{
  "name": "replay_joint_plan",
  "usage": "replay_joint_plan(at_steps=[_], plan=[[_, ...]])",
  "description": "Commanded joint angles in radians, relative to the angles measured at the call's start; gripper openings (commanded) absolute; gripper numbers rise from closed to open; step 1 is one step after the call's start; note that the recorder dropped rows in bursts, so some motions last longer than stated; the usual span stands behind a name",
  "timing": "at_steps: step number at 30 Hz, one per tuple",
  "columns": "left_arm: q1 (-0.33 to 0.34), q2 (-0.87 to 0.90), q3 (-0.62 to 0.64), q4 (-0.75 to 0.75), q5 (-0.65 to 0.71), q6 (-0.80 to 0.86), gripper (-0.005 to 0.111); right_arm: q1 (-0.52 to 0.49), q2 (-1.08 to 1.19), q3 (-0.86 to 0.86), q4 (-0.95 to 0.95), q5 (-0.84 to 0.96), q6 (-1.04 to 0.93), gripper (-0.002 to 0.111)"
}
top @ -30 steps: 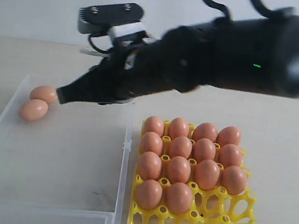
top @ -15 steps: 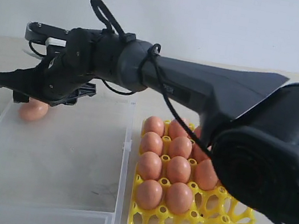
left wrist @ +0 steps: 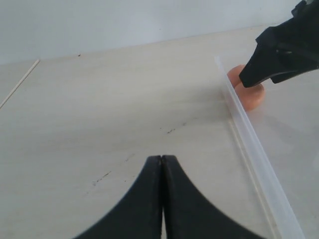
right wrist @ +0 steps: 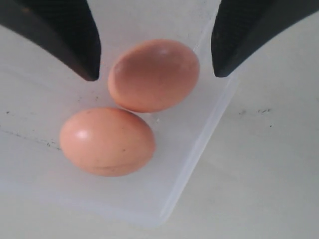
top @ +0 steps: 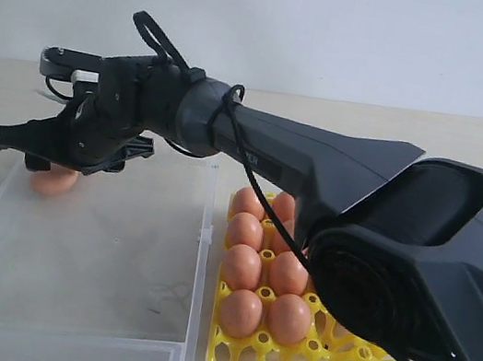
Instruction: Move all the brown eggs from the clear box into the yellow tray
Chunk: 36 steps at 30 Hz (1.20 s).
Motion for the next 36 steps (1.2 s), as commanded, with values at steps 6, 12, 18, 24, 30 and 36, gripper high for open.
replay_joint_plan(at_steps=[6, 12, 18, 24, 30, 36], plan=[[-0.006, -0.006, -0.004, -0.002, -0.009, -0.004, 0.000, -0.007, 0.032, -0.009, -0.006, -0.045, 0.010, 0.062], [-0.006, -0.006, -0.004, -0.002, -0.009, -0.004, 0.000, -0.007, 0.036, -0.010, -0.006, -0.083, 0.010, 0.062], [-0.006, -0.006, -0.004, -0.002, -0.009, -0.004, 0.000, -0.007, 0.042, -0.010, -0.006, -0.111, 0.010, 0.062], [-0.006, -0.006, -0.004, -0.002, -0.009, -0.004, 0.000, -0.007, 0.059, -0.010, -0.006, -0.132, 0.010, 0.062], [-0.006, -0.006, -0.004, -0.002, -0.009, -0.004, 0.000, -0.007, 0.066, -0.010, -0.004, -0.134, -0.001, 0.062], [-0.006, -0.006, -0.004, -0.002, -0.009, -0.004, 0.000, -0.007, 0.065, -0.010, -0.013, -0.086, -0.008, 0.013]])
